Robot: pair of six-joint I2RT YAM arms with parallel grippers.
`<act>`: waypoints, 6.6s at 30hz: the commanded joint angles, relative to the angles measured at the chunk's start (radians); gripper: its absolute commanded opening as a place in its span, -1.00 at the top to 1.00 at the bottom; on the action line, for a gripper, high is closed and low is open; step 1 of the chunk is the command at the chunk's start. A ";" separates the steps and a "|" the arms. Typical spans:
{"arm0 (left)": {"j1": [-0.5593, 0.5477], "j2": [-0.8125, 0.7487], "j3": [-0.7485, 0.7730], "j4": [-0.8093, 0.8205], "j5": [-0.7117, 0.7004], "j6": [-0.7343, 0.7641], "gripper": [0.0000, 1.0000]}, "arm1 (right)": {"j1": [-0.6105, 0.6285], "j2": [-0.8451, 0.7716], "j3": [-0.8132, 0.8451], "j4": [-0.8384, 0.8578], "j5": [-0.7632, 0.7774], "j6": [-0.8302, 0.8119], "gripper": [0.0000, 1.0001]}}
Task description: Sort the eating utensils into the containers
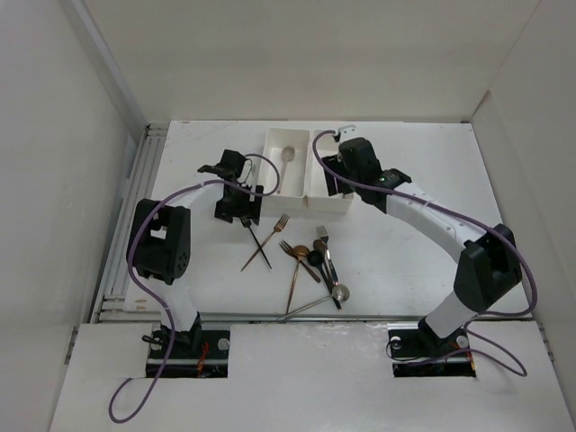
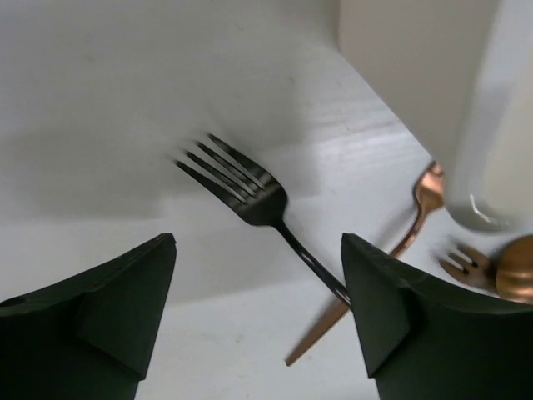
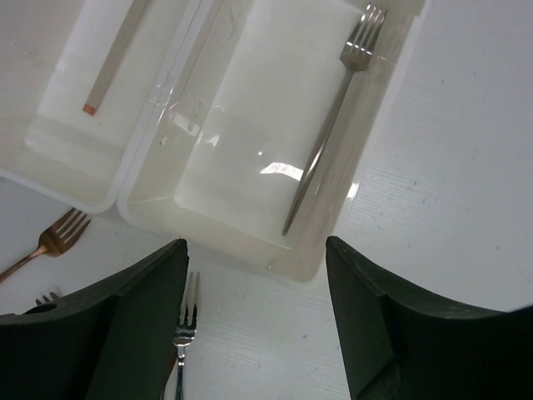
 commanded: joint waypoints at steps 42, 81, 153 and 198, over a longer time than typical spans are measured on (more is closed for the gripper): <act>0.003 -0.320 0.158 -0.071 -0.064 0.067 1.00 | 0.014 -0.281 -0.167 0.108 0.052 0.015 -0.47; -0.305 -0.199 0.024 0.035 -0.050 0.139 -0.34 | 0.018 -0.370 -0.193 -0.021 0.150 0.069 -0.52; -0.157 0.317 0.783 0.322 0.269 -0.294 -0.16 | 0.113 -0.396 -0.333 -0.159 0.009 0.152 -0.59; 0.057 -0.367 -0.028 0.074 0.154 0.033 -0.24 | 0.256 -0.043 -0.385 -0.049 0.043 0.207 1.00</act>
